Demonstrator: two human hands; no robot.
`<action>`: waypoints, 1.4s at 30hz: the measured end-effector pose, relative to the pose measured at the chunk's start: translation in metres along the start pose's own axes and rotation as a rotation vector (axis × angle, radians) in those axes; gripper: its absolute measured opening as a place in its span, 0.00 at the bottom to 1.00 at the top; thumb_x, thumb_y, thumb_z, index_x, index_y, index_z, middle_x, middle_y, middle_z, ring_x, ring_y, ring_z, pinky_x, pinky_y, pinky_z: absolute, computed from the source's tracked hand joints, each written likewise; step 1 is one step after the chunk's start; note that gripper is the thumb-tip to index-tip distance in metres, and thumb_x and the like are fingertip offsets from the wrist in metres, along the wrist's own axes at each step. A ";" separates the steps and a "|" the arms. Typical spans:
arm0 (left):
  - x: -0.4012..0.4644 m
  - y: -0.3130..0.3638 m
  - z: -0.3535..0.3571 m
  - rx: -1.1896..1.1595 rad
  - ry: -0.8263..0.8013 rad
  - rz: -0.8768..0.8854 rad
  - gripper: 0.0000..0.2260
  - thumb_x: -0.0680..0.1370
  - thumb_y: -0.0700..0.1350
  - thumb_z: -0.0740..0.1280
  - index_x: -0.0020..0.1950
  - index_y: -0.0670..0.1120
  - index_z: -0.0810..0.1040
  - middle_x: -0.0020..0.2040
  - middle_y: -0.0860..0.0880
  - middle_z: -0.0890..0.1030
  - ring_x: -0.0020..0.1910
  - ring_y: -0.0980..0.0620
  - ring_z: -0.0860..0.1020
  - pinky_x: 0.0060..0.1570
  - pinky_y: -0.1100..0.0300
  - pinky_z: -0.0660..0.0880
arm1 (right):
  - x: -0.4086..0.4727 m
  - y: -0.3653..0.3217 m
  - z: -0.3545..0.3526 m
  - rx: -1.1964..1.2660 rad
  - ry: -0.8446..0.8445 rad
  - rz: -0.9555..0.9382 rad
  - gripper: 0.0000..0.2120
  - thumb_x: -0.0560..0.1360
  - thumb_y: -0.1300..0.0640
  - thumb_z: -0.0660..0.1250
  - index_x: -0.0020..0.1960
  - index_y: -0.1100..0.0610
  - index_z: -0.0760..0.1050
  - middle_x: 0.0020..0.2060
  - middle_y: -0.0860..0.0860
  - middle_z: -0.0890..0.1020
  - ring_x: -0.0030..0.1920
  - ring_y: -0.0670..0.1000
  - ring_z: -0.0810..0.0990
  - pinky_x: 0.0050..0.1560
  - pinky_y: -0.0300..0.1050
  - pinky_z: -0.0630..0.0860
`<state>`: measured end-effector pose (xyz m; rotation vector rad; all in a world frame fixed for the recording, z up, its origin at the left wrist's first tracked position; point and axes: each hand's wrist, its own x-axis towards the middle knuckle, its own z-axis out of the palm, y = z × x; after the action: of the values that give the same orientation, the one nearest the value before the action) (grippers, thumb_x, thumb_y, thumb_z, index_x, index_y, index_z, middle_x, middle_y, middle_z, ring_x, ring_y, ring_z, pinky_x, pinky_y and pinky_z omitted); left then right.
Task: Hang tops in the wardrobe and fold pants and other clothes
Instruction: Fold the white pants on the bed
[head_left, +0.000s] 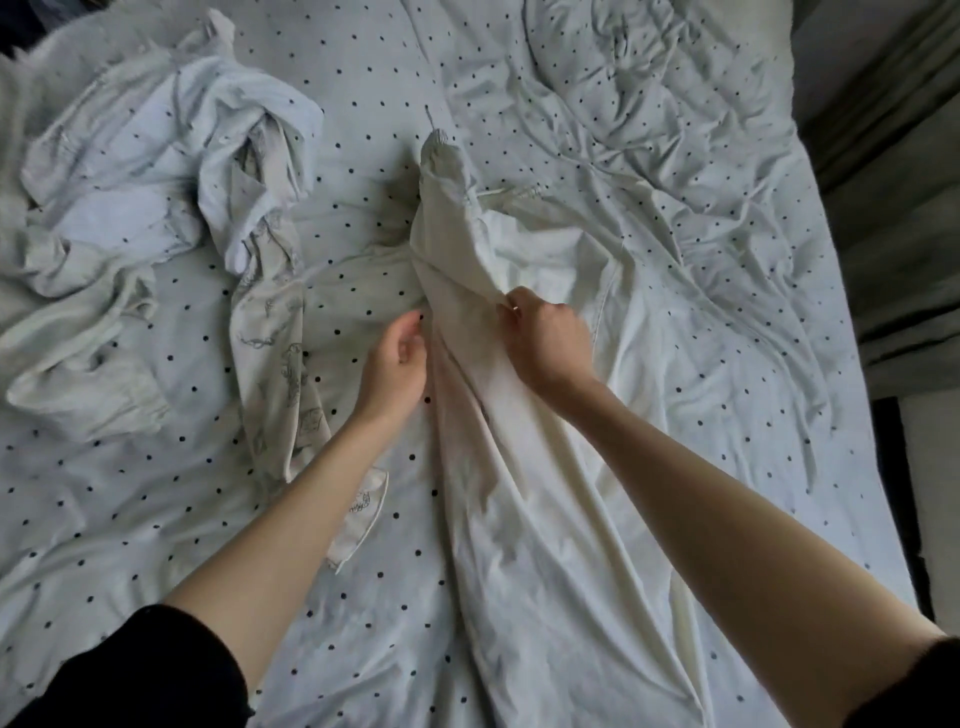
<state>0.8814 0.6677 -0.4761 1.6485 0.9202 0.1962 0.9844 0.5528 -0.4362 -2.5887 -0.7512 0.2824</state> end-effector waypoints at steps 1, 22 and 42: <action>0.006 0.007 0.001 0.003 -0.018 0.011 0.17 0.81 0.38 0.56 0.70 0.43 0.68 0.67 0.47 0.72 0.63 0.55 0.70 0.61 0.65 0.65 | 0.005 0.004 -0.008 0.218 -0.030 0.062 0.12 0.80 0.56 0.58 0.41 0.62 0.72 0.33 0.57 0.75 0.37 0.57 0.74 0.35 0.47 0.62; 0.130 0.067 0.049 -0.063 -0.117 -0.116 0.10 0.82 0.47 0.58 0.59 0.55 0.75 0.53 0.59 0.77 0.48 0.65 0.74 0.45 0.71 0.69 | 0.180 0.078 -0.032 0.606 -0.274 0.643 0.27 0.71 0.40 0.68 0.56 0.62 0.75 0.45 0.54 0.79 0.44 0.53 0.78 0.35 0.41 0.69; 0.250 0.089 0.079 -0.376 -0.246 -0.845 0.13 0.77 0.50 0.66 0.55 0.42 0.76 0.49 0.42 0.80 0.43 0.45 0.79 0.35 0.49 0.75 | 0.252 0.133 -0.006 0.219 -0.349 0.603 0.07 0.72 0.58 0.62 0.47 0.61 0.75 0.43 0.58 0.78 0.43 0.57 0.77 0.40 0.42 0.69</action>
<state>1.1367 0.7701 -0.5060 0.8181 1.2191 -0.3845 1.2575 0.5873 -0.5099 -2.5152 -0.0099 0.9559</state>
